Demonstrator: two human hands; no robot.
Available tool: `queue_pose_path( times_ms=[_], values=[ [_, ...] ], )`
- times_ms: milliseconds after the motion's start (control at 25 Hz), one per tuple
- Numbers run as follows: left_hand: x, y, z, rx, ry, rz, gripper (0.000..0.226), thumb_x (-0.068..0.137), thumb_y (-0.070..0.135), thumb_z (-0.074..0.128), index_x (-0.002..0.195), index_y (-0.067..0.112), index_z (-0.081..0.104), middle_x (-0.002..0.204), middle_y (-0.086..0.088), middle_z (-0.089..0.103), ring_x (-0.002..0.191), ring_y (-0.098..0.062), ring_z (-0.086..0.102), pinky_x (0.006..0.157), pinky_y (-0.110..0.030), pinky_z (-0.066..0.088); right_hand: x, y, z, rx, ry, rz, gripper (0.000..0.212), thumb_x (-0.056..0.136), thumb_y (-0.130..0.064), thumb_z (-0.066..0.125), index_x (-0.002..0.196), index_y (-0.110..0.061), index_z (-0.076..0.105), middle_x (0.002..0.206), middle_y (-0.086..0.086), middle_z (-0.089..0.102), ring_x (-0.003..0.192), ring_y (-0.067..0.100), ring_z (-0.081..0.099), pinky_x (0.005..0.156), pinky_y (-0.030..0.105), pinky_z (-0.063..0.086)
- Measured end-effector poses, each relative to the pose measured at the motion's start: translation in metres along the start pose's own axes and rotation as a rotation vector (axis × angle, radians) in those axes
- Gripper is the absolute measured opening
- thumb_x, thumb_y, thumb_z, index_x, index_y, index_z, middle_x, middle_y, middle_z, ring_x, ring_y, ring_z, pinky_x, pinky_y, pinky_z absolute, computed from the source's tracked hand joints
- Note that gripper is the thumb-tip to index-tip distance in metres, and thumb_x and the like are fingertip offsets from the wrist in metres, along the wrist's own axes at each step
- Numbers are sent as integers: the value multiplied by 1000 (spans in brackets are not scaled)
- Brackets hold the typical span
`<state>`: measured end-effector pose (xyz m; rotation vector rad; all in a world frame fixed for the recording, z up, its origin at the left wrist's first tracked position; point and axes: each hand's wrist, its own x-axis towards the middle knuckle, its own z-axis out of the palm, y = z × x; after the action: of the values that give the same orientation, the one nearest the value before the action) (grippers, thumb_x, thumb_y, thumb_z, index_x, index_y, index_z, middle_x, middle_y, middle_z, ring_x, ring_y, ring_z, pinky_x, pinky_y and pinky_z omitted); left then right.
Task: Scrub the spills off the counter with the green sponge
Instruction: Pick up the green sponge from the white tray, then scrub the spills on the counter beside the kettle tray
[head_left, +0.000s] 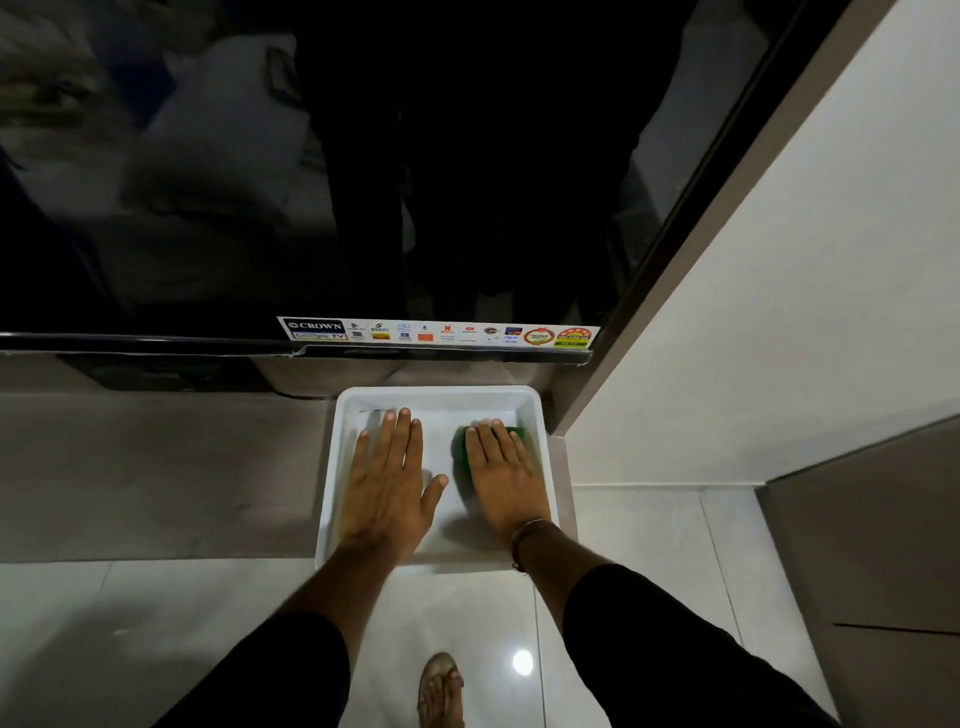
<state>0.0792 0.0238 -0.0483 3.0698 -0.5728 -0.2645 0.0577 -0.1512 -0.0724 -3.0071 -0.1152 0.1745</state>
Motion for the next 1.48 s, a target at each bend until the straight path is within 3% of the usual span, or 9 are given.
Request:
queue_pose_path(
  times_ms=[240,480,680,760,840,960,1040,1240,1480],
  values=[
    [-26,23,-50,10,20,34,83,101,63,10,162,5,9,171,-20,8,158,-37,2,128,-58,12,-51,-2,-53,128,163,-43,80,96,-13,68,160,-9,21,168,16,26,157,36,18,126,53,18],
    [-37,150,-96,-52,91,277,99,97,69,-8,154,3,39,163,-20,36,151,-42,32,126,-51,0,-166,114,-100,77,302,193,84,80,10,67,156,-4,34,161,18,41,152,41,30,123,52,26],
    [-59,308,-95,-94,77,523,94,101,66,-1,153,0,40,162,-18,39,150,-37,36,120,-44,0,-299,247,-103,34,357,434,87,89,12,49,163,-9,8,172,12,15,159,35,4,124,43,-8],
    [-72,390,-95,-86,104,644,94,102,65,-2,151,-1,42,160,-19,42,148,-37,38,119,-44,1,-357,300,-109,9,368,541,87,89,14,47,163,-10,8,172,12,15,159,36,3,123,43,-10],
    [-86,474,-95,-85,137,753,97,99,66,-8,155,1,36,163,-19,36,151,-37,32,119,-44,-3,-416,347,-117,-24,422,649,87,86,15,50,162,-8,15,170,14,22,158,38,10,125,46,-3],
    [-105,583,-90,-24,117,876,102,84,72,-25,162,12,1,171,-11,-5,158,-32,-4,118,-48,-16,-495,406,-135,-63,432,798,89,85,16,52,162,-9,14,171,14,19,158,37,9,127,48,3],
    [-115,652,-88,-12,91,977,96,86,71,-20,162,14,-4,171,-9,-10,157,-30,-12,121,-53,-13,-546,444,-149,-80,441,932,89,85,19,50,162,-8,13,171,15,18,158,37,8,126,47,0],
    [-127,812,-94,-25,133,1255,81,100,59,13,162,8,18,172,-14,15,159,-31,5,127,-59,13,-647,525,-167,-91,466,1213,92,89,15,58,163,-9,9,172,16,13,159,36,5,129,47,6],
    [-119,1000,-81,-12,35,1495,75,107,57,31,164,12,9,174,-12,8,159,-29,-2,128,-58,8,-731,635,-174,18,476,1476,84,100,-3,61,163,-17,8,173,7,10,159,29,3,124,41,4]
  ],
)
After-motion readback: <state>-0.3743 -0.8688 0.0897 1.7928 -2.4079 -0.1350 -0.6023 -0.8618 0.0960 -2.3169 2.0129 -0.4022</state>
